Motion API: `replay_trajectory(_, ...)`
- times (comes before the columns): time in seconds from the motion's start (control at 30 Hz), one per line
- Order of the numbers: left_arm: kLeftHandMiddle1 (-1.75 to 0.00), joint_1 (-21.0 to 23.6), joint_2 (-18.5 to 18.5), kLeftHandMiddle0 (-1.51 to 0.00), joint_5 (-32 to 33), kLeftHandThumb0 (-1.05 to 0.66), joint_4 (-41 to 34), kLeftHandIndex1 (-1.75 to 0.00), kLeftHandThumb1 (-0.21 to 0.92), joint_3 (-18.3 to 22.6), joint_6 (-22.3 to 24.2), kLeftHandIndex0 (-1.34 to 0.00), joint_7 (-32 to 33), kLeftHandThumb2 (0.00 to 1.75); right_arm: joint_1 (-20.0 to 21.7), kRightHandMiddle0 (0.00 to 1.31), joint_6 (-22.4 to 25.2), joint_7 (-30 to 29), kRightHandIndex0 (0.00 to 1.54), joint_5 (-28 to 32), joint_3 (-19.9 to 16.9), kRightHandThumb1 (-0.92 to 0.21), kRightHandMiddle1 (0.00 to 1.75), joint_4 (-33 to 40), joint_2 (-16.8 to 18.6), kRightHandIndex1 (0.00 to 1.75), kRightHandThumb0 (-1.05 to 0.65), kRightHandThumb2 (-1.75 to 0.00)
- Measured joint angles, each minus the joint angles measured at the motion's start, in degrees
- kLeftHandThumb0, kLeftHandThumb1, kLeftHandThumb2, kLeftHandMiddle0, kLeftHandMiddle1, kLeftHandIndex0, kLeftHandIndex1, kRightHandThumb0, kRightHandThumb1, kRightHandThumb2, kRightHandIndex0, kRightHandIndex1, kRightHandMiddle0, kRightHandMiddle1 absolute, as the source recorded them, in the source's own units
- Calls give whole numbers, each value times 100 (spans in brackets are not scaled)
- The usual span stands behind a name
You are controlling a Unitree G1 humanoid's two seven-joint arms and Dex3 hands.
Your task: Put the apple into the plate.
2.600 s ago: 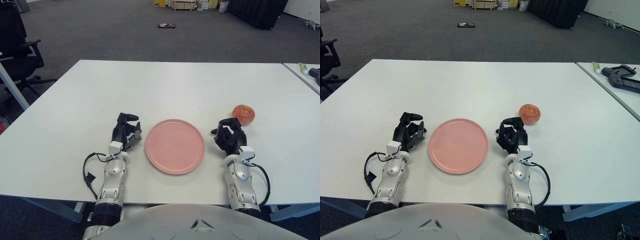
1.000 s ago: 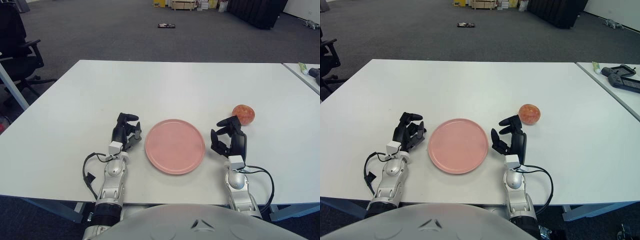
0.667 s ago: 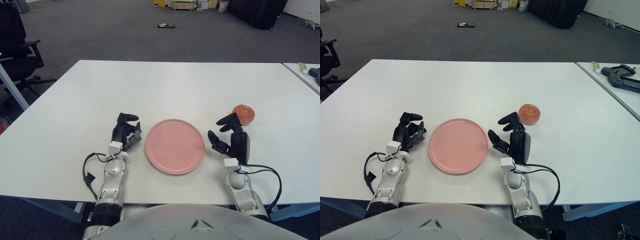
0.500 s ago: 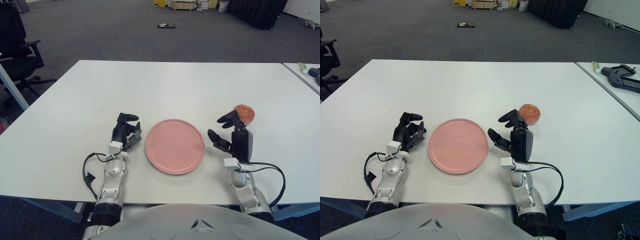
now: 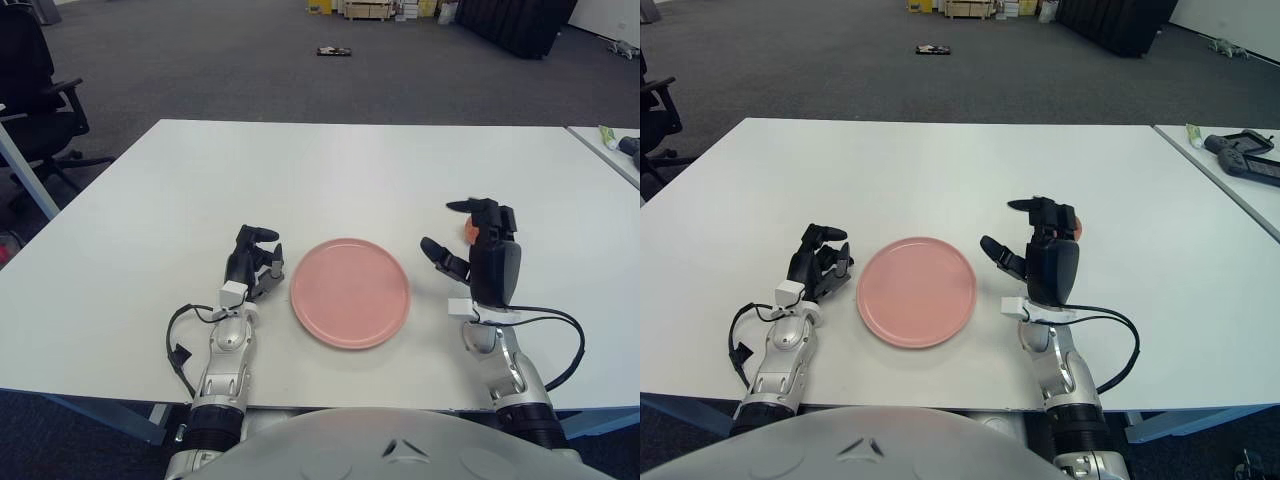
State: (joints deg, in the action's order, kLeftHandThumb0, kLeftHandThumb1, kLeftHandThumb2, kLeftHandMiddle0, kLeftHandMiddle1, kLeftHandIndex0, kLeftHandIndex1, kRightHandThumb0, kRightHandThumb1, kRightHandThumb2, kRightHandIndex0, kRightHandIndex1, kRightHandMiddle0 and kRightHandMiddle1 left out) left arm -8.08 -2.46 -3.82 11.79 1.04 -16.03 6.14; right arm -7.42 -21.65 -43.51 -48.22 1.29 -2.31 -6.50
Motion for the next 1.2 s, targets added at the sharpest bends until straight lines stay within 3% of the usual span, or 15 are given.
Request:
replay_trajectory(0.17, -173, 1, 0, -55, 5, -38, 11, -175, 68, 2, -15, -34, 0, 86, -7, 0, 677, 90, 0, -78, 6, -65, 17, 178, 64, 0, -85, -58)
replay_trajectory(0.27, -174, 1, 0, -54, 18, -38, 16, -175, 68, 2, -29, -34, -1, 86, 29, 0, 1106, 259, 0, -117, 7, -65, 6, 236, 57, 0, -90, -53)
replay_trajectory(0.67, -174, 1, 5, -55, 67, -39, 38, -175, 66, -5, -80, -36, -23, 89, 422, 0, 2502, 1373, 0, -218, 98, -70, 0, 323, -288, 0, -104, -31)
replay_trajectory(0.93, -171, 0, 23, -60, 71, -39, 43, -175, 63, -11, -87, -38, -48, 93, 591, 0, 3091, 2010, 0, -150, 193, -69, 0, 355, -317, 0, -105, -28)
replay_trajectory(1.2, -171, 1, 26, -60, 118, -40, 54, -175, 62, -11, -125, -38, -123, 94, 1135, 0, 3515, 2356, 0, -9, 255, -69, 0, -168, -410, 0, -101, -26)
